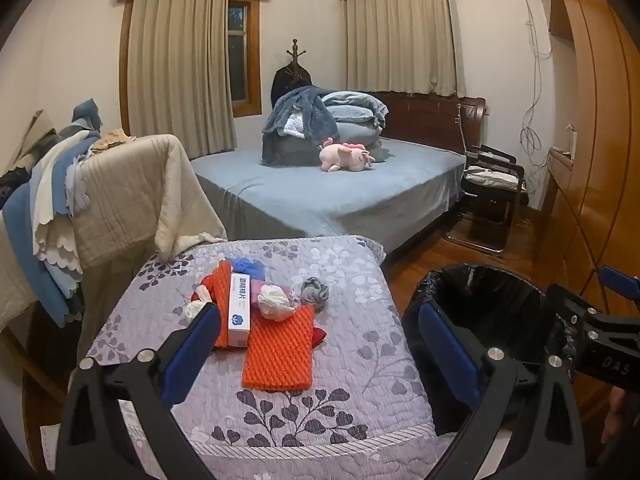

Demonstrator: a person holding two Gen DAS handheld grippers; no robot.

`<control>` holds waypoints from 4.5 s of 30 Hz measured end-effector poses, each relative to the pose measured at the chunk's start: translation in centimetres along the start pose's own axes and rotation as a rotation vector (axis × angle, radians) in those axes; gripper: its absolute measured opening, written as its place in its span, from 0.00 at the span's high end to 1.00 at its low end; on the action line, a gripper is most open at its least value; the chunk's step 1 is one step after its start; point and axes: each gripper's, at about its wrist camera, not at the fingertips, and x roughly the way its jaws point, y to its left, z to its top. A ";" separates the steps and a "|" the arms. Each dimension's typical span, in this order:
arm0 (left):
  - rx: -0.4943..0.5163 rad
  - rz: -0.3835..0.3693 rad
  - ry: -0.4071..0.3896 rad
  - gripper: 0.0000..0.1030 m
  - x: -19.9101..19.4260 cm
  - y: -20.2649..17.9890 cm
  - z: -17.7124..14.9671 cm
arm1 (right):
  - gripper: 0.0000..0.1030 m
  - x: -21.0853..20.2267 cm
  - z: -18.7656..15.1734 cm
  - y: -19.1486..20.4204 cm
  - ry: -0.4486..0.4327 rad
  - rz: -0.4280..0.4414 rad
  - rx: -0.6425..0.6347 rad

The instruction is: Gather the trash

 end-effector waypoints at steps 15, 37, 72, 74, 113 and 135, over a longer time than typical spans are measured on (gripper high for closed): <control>0.011 0.005 -0.007 0.06 -0.3 -0.2 -0.1 | 0.04 0.2 0.0 0.0 0.001 -0.002 -0.002; 0.006 0.001 -0.004 0.06 -0.2 0.0 0.1 | 0.04 0.3 0.0 0.0 0.002 -0.003 -0.005; 0.003 -0.001 0.003 0.06 0.3 0.1 -0.4 | 0.04 0.3 0.1 0.0 0.004 -0.001 -0.001; 0.002 -0.002 0.003 0.06 0.3 0.1 -0.4 | 0.04 0.3 0.1 0.0 0.004 -0.001 -0.002; -0.057 0.196 0.030 0.06 4.6 10.8 -4.3 | 0.05 7.8 -1.7 8.7 0.053 0.104 -0.035; 0.014 0.144 0.078 0.26 16.2 11.3 -6.3 | 0.38 20.4 -1.9 13.7 0.140 0.124 -0.101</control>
